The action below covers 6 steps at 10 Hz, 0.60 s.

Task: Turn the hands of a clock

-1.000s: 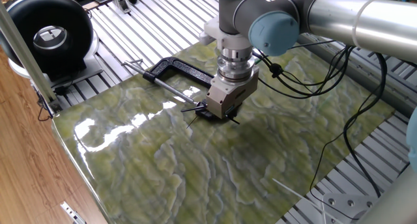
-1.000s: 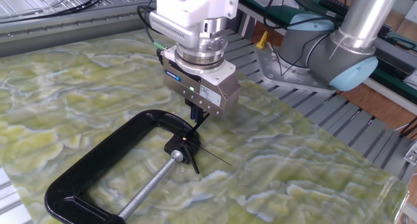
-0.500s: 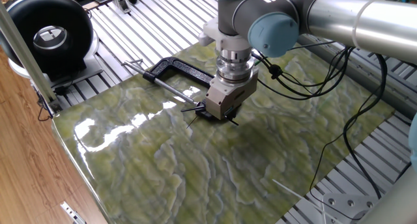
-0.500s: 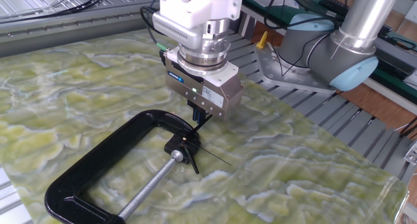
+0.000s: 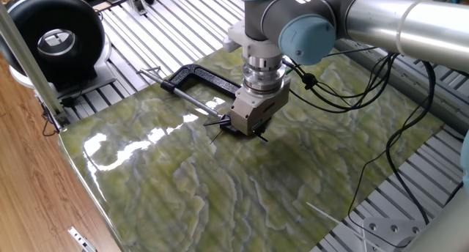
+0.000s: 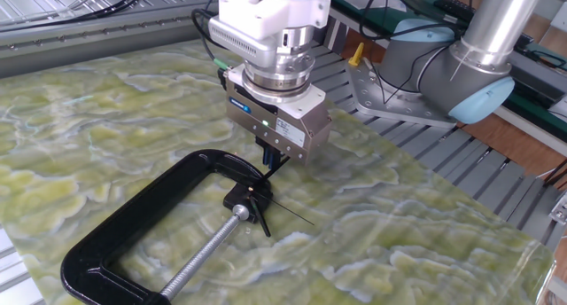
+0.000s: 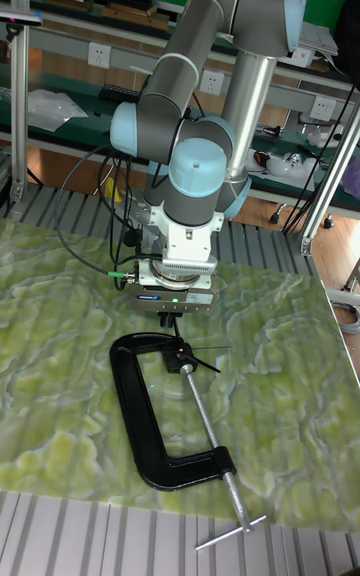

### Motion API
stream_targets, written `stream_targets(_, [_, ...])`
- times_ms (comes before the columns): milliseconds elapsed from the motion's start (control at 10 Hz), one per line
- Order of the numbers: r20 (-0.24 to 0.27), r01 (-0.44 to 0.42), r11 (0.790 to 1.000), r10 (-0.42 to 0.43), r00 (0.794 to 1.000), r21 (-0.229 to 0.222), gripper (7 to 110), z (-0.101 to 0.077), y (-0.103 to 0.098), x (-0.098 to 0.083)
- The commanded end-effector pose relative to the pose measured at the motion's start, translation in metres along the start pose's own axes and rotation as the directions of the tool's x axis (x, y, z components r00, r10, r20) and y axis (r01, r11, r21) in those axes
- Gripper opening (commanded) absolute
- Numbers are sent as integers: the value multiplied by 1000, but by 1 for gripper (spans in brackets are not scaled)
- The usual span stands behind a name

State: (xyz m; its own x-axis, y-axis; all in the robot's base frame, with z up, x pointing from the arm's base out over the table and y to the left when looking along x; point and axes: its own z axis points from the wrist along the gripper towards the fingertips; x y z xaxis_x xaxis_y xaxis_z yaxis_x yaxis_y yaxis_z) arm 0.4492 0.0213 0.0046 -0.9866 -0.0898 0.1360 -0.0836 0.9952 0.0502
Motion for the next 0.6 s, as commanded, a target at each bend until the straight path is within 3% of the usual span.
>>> stream_targets(0, [4, -8, 1000, 8, 1000, -10, 7, -2, 3, -1])
stream_targets(500, [0, -10, 1000, 10, 1000, -8, 7, -3, 5, -1])
